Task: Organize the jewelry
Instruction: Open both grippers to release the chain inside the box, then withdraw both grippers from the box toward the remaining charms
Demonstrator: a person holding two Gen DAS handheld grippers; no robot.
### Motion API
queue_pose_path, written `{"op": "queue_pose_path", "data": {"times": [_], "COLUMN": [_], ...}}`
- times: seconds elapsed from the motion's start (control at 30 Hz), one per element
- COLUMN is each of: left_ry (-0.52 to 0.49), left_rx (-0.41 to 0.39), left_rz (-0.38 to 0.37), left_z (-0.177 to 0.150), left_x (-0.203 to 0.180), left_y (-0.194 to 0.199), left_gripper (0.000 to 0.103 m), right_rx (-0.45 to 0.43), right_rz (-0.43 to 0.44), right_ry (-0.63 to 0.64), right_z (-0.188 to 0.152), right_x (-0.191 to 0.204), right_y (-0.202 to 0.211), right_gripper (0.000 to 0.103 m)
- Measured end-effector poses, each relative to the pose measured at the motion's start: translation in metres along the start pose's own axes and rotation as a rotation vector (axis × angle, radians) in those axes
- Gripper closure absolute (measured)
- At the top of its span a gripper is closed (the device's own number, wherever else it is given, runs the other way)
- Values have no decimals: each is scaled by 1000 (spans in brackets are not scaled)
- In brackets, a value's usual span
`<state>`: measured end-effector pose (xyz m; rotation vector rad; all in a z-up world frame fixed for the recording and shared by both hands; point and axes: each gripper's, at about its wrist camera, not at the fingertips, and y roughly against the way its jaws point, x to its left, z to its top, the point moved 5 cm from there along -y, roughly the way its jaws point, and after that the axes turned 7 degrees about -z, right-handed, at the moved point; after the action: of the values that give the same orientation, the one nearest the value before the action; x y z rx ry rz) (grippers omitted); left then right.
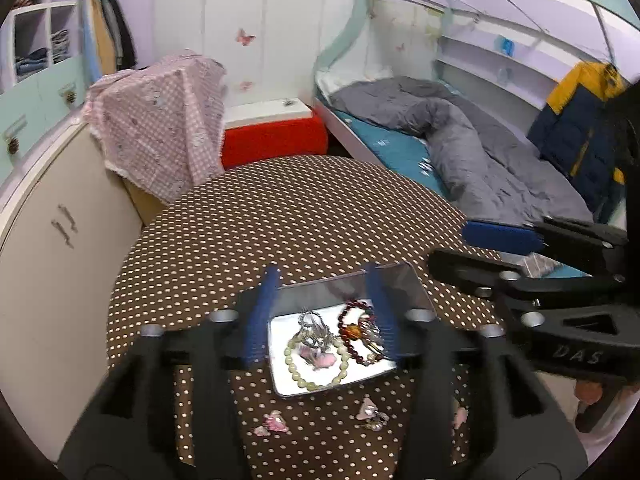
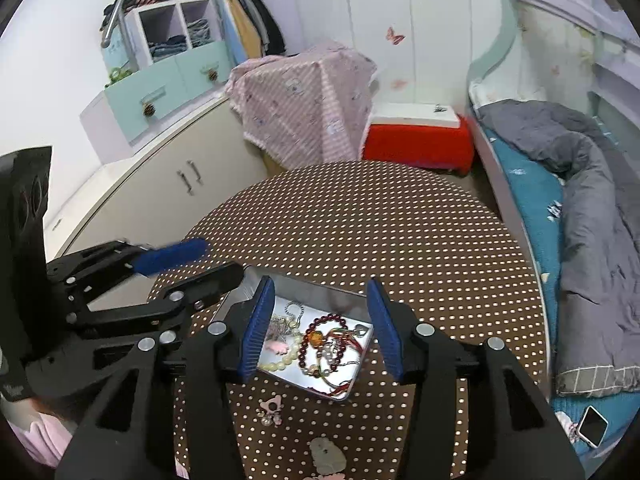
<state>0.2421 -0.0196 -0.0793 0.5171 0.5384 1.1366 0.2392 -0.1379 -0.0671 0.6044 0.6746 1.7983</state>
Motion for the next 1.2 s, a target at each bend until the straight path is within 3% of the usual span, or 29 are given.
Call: {"op": "queue_pose_path", "data": {"times": [0.1, 0.8, 1.2], "left_ry": [7, 23, 84], "left_rx": [-6, 0, 39], "left_rz": [2, 5, 32], "left_z": [-1, -16, -60], "left_x": [2, 5, 27], "left_y": [4, 19, 26], "left_gripper": [49, 47, 39], "right_rx": [-5, -10, -1], "right_rz": [-14, -45, -6], "right_ry": [-7, -7, -25], "right_z": [-1, -17, -42], "right_x": [-3, 3, 15], "right_y": [4, 18, 22], "right_gripper": [51, 51, 48]}}
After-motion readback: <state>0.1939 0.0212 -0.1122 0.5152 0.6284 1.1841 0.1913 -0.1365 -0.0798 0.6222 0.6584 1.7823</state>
